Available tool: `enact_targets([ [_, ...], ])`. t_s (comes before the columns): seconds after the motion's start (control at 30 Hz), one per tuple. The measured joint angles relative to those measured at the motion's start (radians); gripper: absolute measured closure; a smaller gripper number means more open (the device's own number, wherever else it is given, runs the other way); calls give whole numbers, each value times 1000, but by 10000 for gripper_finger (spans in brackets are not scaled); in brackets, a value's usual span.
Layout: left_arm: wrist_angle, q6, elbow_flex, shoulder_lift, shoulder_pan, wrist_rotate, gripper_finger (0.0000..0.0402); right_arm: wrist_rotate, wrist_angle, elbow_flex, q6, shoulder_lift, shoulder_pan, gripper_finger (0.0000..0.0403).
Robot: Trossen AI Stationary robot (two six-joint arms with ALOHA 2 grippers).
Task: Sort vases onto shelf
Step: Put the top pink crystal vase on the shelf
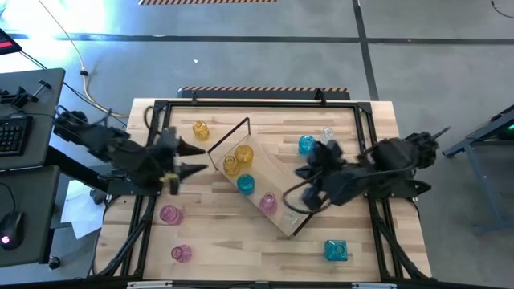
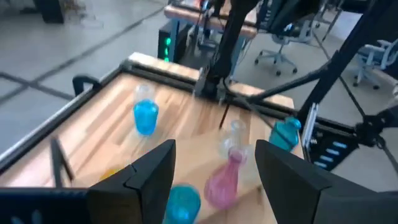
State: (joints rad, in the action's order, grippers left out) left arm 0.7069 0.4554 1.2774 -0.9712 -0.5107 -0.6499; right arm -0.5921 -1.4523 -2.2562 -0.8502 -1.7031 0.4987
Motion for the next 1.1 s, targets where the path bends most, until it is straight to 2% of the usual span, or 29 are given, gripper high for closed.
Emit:
enact_targets([
  [0.1, 64, 30, 1, 53, -21, -3, 190, 61, 156, 0, 106, -56, -45, 403],
  [0.33, 224, 24, 0, 109, -32, -9, 190, 388, 673, 0, 306, -259, -185, 403],
  [0.5, 309, 41, 0, 139, -32, 2, 190, 596, 928, 0, 249, -415, -263, 403],
  [0.67, 345, 41, 0, 156, -32, 46, 190, 739, 983, 0, 150, -525, -295, 403],
  [0.77, 378, 42, 0, 164, -33, 99, 190, 717, 971, 1, 143, -529, -296, 403],
  [0.9, 443, 75, 0, 164, -34, 157, 190, 562, 869, -26, 195, -479, -280, 403],
  [1.0, 470, 98, -9, 157, -41, 204, 190, 386, 635, -102, 243, -408, -264, 403],
  [1.1, 467, 132, -42, 156, -49, 216, 190, 224, 429, -60, 245, -288, -256, 403],
])
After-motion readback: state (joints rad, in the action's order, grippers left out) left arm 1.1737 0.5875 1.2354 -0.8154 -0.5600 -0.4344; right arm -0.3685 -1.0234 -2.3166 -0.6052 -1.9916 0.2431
